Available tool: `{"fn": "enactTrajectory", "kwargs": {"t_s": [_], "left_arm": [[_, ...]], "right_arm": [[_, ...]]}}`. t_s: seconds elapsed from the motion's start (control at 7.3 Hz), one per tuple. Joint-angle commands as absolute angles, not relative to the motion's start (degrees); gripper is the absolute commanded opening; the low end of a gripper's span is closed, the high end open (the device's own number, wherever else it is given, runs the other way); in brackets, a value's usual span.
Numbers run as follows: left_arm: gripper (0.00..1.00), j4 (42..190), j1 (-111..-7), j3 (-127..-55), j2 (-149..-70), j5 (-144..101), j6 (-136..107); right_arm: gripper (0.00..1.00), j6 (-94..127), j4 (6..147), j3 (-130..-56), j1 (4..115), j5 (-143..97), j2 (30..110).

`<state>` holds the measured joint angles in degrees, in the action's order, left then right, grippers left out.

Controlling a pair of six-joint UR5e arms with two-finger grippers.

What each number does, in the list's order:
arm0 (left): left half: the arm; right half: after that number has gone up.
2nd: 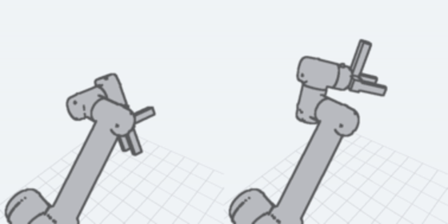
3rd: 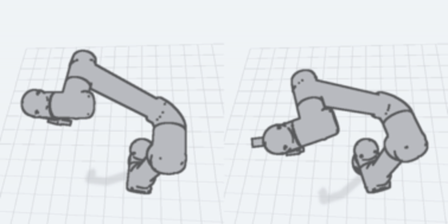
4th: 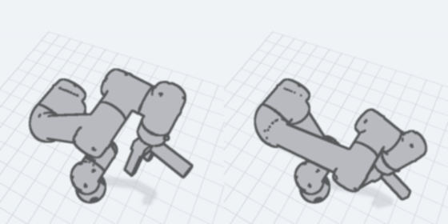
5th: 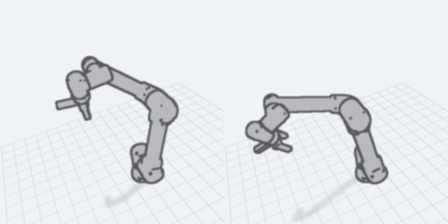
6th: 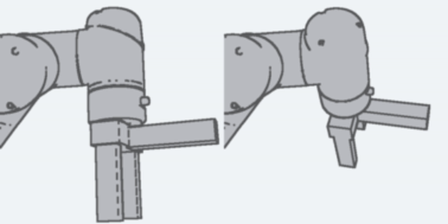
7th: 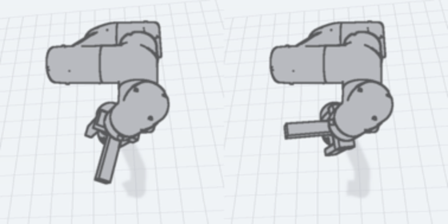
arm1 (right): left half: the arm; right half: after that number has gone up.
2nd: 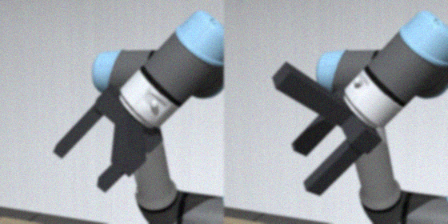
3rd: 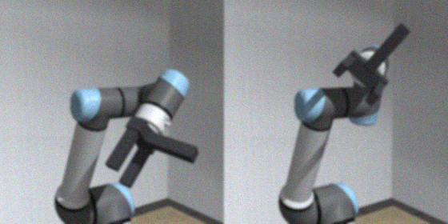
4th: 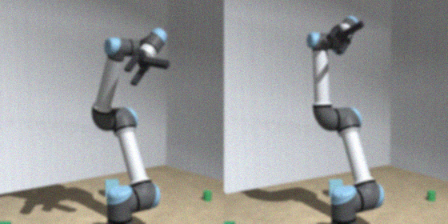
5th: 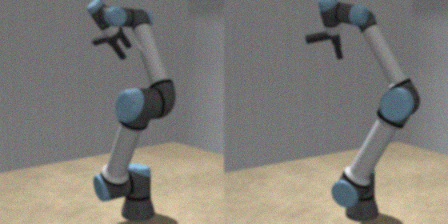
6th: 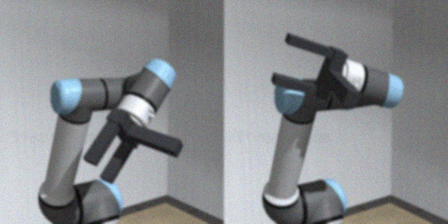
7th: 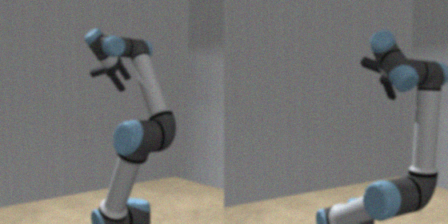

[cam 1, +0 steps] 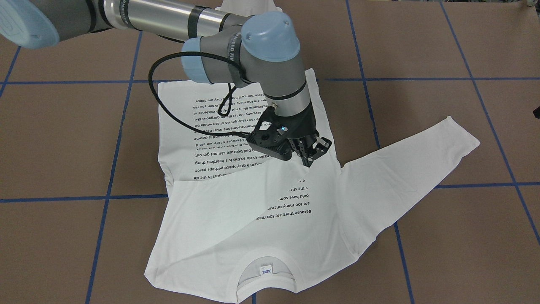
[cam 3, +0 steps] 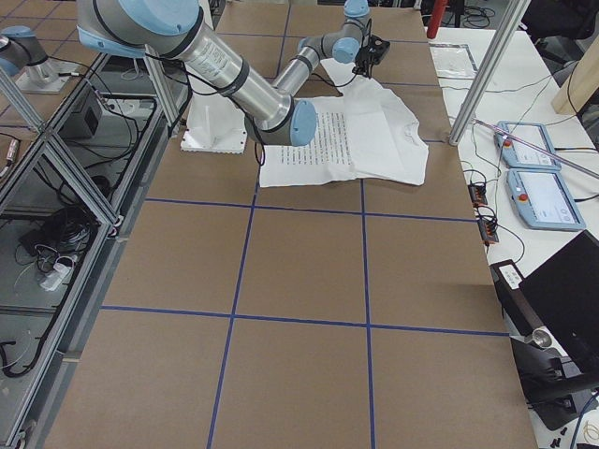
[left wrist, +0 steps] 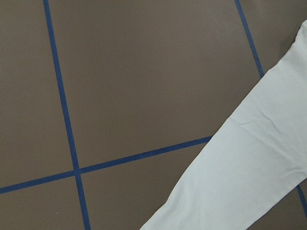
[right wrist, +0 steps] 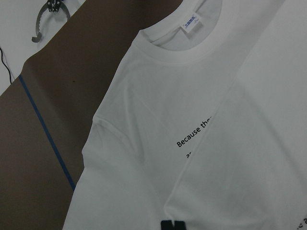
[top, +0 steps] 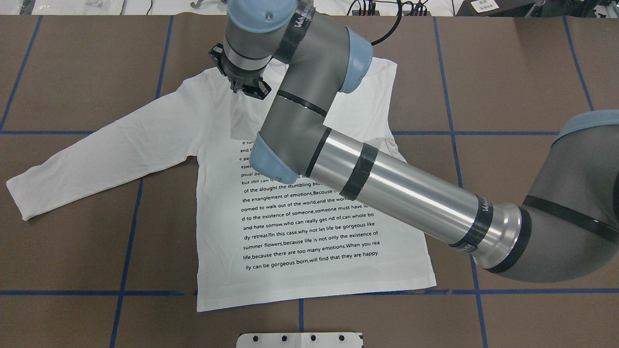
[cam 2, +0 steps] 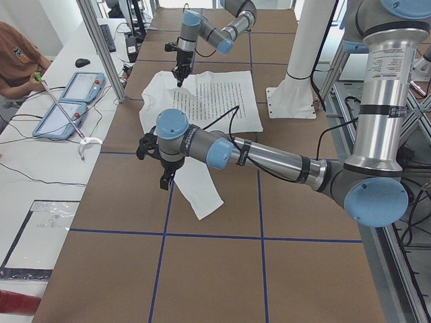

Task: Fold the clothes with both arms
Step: 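Reach the right gripper across and grasp the shirt's shoulder near the collar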

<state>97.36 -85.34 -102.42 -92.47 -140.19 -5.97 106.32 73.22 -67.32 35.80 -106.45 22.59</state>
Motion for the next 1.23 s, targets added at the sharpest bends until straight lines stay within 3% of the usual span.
{"fn": "enactTrajectory", "kwargs": {"t_s": [0.0,0.14,0.55,0.68,0.82,0.96,1.1], "left_arm": [[1.00,97.29,-85.34,-103.27,-91.85,-140.19,-5.98],[1.00,97.29,-85.34,-103.27,-91.85,-140.19,-6.06],[1.00,97.38,-85.25,-103.18,-91.85,-140.19,-6.06],[1.00,97.38,-85.34,-103.18,-91.93,-140.19,-6.06],[1.00,97.38,-85.25,-102.92,-91.93,-140.27,-5.89],[1.00,97.64,-84.64,-102.40,-91.93,-140.45,-5.80],[1.00,97.91,-83.77,-101.52,-91.93,-140.45,-6.06]], "right_arm": [[0.00,106.96,71.04,-63.65,33.49,-104.51,19.87],[0.00,107.31,64.32,-60.50,32.53,-102.94,19.86],[0.00,108.19,63.90,-59.24,31.82,-101.26,20.04],[0.06,108.19,63.81,-58.89,31.82,-100.55,20.13],[0.63,111.59,63.72,-58.63,31.73,-99.76,20.13],[0.97,112.32,63.46,-58.45,31.21,-98.71,19.87],[0.97,112.76,63.46,-58.45,30.42,-97.66,19.60]]}}
